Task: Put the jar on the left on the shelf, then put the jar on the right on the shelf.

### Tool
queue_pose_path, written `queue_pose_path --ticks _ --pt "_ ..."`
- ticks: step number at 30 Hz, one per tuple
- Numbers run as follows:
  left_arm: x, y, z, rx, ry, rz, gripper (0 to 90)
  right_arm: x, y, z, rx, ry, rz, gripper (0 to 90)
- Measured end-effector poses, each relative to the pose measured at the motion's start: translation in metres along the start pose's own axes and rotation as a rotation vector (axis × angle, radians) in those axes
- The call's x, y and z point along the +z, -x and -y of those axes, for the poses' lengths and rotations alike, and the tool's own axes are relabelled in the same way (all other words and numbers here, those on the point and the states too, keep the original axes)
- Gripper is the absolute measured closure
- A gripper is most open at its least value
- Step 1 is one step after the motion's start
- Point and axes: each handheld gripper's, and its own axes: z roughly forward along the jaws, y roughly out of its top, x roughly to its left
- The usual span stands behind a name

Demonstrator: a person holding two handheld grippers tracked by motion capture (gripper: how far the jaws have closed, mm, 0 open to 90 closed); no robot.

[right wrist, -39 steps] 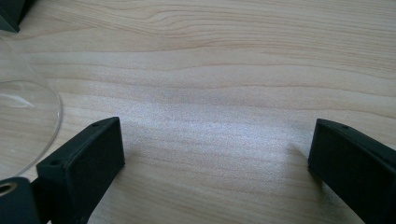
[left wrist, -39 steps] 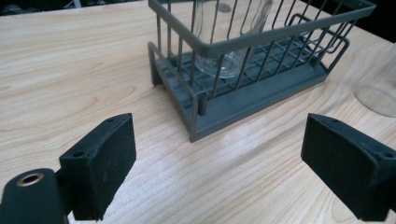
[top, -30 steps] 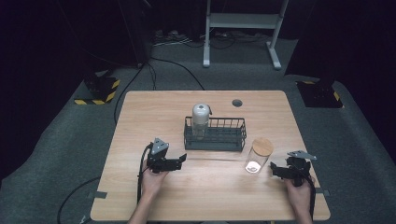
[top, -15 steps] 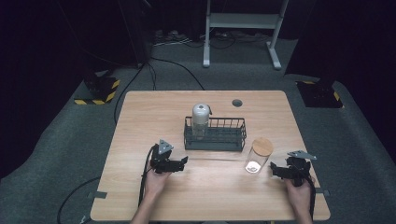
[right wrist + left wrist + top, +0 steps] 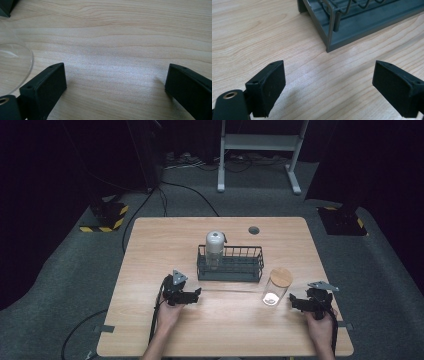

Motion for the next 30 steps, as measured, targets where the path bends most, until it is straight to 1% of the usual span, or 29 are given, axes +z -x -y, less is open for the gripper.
queue_pose_path --ticks 7,10,11,14,16,17,19,21,28,30 --pt "0.006 0.001 0.003 0.005 -0.013 -0.018 11.6 0.000 0.000 0.000 0.000 0.000 0.000 3.1" --pt "0.009 0.001 0.004 0.014 -0.032 -0.025 11.6 0.000 0.000 0.000 0.000 -0.001 0.000 3.1" --pt "0.010 0.001 0.004 0.014 -0.042 -0.028 11.7 0.000 0.000 0.000 0.000 0.000 0.000 3.1" --pt "0.011 0.000 0.004 0.008 -0.049 -0.030 11.7 0.000 0.000 0.000 0.000 0.000 0.000 3.1" --pt "0.012 0.000 0.004 0.009 -0.065 -0.031 11.4 0.000 0.000 0.000 0.000 0.000 0.000 3.1" --pt "0.012 0.001 0.004 0.015 -0.069 -0.039 11.1 0.000 0.000 0.000 0.000 0.000 0.000 3.1" --pt "0.013 0.002 0.004 0.022 -0.072 -0.048 10.4 0.000 0.000 0.000 0.000 0.000 0.000 3.1" --pt "0.013 0.002 0.003 0.020 -0.073 -0.043 10.2 0.000 0.000 0.000 0.000 -0.001 -0.001 2.9" --pt "0.014 0.002 0.003 0.018 -0.075 -0.045 9.2 0.001 0.000 0.000 -0.005 -0.006 -0.008 0.9" --pt "0.014 0.002 0.003 0.022 -0.077 -0.044 8.5 0.001 0.001 -0.001 -0.012 -0.010 -0.021 0.0"
